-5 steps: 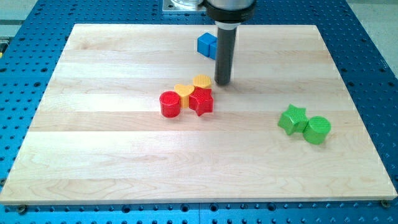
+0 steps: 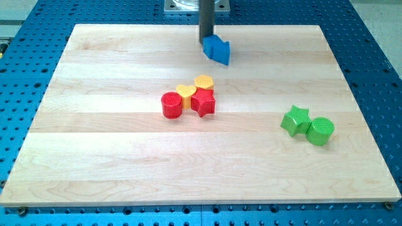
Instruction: Move the blue blocks diagonally to the green blocks
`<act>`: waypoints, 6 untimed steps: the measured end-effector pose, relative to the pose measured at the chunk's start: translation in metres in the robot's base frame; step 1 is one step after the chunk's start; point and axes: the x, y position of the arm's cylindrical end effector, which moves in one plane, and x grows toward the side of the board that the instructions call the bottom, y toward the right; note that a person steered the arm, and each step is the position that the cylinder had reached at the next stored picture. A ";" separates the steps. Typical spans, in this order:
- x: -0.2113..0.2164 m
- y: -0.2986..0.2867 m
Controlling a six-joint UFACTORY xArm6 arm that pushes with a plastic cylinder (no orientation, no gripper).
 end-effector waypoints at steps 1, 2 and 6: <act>0.023 0.058; 0.051 0.068; 0.070 0.054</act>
